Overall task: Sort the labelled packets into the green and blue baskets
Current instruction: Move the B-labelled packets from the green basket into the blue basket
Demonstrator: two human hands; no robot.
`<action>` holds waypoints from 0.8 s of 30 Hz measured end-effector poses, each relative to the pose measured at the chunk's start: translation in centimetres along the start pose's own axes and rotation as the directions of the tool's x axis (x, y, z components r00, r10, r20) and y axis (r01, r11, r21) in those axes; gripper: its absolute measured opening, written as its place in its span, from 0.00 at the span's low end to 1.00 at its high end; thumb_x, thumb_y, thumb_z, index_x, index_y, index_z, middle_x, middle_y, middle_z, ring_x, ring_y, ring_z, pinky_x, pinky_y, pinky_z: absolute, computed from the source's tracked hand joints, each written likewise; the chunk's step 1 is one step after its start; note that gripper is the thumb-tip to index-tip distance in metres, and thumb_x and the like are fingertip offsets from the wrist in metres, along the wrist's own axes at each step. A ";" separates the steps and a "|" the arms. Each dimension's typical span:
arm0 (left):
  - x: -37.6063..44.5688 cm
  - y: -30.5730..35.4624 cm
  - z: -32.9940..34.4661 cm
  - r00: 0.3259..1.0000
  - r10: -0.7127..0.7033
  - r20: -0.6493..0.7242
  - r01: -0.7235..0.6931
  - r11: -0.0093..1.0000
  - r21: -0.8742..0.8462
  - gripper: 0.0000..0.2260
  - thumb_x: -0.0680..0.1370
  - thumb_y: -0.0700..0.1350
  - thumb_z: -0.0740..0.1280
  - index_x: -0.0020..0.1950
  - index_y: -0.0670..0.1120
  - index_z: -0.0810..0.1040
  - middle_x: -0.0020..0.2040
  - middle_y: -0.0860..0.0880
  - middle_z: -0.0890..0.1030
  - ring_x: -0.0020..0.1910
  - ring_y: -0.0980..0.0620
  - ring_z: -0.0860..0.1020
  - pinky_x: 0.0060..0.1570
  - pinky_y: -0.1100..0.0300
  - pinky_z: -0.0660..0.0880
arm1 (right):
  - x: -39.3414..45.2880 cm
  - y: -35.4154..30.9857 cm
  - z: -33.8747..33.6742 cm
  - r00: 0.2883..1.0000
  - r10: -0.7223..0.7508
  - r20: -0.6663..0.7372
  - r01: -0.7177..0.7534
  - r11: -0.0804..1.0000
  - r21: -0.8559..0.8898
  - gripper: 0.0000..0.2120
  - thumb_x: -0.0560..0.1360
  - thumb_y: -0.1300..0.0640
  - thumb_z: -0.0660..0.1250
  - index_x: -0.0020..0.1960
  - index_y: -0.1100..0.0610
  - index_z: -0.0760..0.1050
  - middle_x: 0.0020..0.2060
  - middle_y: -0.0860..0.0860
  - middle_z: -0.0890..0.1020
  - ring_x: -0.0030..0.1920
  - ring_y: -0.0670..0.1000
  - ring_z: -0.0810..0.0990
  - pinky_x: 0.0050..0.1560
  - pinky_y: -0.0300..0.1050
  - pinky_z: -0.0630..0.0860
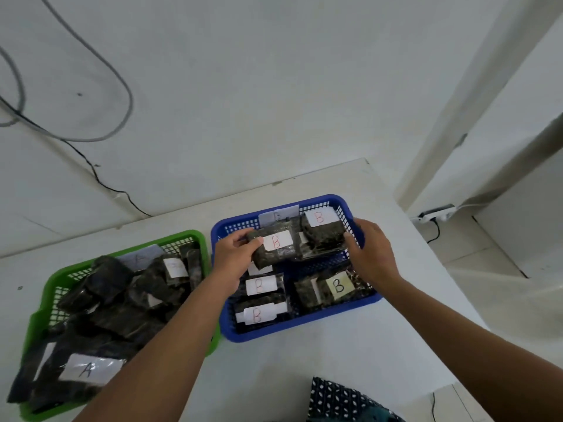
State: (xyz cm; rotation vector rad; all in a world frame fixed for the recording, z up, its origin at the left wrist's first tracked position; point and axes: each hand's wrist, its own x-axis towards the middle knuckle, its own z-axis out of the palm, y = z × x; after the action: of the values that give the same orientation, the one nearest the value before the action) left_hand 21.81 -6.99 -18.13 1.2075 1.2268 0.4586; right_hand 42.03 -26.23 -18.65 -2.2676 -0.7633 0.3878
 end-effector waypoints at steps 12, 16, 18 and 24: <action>3.2 -0.7 5.2 0.982 0.022 -0.189 0.033 0.957 0.287 0.25 0.72 0.49 0.78 0.66 0.44 0.78 0.60 0.47 0.83 0.53 0.49 0.82 0.56 0.49 0.81 | 5.5 2.3 2.1 0.987 0.106 0.121 -0.111 0.993 0.037 0.16 0.85 0.48 0.51 0.65 0.53 0.72 0.45 0.54 0.82 0.44 0.58 0.80 0.42 0.51 0.74; 3.0 -1.2 6.3 0.974 0.120 -0.192 -0.025 0.900 0.435 0.22 0.72 0.54 0.77 0.59 0.43 0.81 0.57 0.47 0.84 0.55 0.47 0.82 0.56 0.50 0.80 | 5.4 2.5 2.4 0.992 0.089 0.092 -0.089 0.996 -0.010 0.18 0.85 0.48 0.50 0.68 0.54 0.70 0.43 0.54 0.83 0.40 0.57 0.80 0.42 0.53 0.76; 2.6 -1.4 6.6 0.961 0.190 -0.200 -0.069 0.868 0.492 0.17 0.73 0.55 0.75 0.50 0.43 0.80 0.49 0.47 0.84 0.50 0.45 0.82 0.47 0.53 0.79 | 5.5 2.6 2.6 0.992 0.092 0.092 -0.089 0.995 -0.033 0.18 0.85 0.47 0.49 0.68 0.53 0.70 0.43 0.54 0.83 0.40 0.57 0.80 0.43 0.54 0.77; 1.6 -0.7 6.4 0.953 0.279 -0.121 -0.130 0.733 0.667 0.24 0.77 0.57 0.70 0.65 0.41 0.77 0.61 0.43 0.81 0.60 0.43 0.79 0.61 0.45 0.77 | 5.0 2.2 2.2 0.994 0.027 0.105 -0.014 0.992 -0.129 0.22 0.85 0.47 0.51 0.76 0.54 0.63 0.69 0.54 0.74 0.64 0.58 0.76 0.61 0.56 0.75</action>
State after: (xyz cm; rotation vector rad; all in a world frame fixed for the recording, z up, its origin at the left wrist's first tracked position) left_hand 27.82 -8.80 -20.35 1.9568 1.5089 0.3284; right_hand 45.79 -23.23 -22.06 -2.3915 -0.8411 0.4851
